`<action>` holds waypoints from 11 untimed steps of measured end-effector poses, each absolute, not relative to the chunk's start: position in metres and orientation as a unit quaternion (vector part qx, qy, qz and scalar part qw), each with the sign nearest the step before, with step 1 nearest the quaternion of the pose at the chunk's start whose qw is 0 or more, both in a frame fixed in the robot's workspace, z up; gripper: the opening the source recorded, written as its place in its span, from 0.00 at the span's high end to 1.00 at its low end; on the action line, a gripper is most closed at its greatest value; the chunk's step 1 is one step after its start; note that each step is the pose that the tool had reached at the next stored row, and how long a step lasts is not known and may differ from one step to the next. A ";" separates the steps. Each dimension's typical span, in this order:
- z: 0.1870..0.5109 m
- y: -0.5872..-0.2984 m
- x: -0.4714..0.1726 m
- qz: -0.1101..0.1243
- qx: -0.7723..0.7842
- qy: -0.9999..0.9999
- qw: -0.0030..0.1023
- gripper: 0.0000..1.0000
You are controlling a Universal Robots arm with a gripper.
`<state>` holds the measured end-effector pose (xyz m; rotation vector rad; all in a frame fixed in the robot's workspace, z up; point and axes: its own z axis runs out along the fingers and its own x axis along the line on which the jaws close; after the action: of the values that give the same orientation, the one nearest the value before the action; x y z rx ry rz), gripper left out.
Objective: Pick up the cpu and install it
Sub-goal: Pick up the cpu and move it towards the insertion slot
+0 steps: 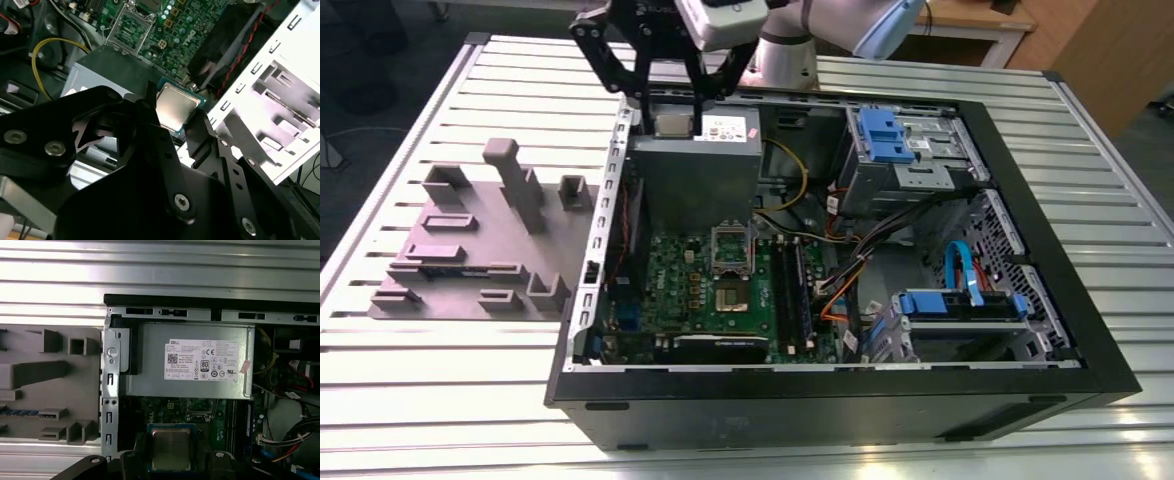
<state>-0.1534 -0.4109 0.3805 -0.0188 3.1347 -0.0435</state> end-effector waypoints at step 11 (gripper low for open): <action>0.380 -0.411 -0.118 -0.014 -0.006 1.000 0.003 0.53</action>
<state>-0.1176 -0.4109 0.3803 -0.0188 3.1347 -0.0434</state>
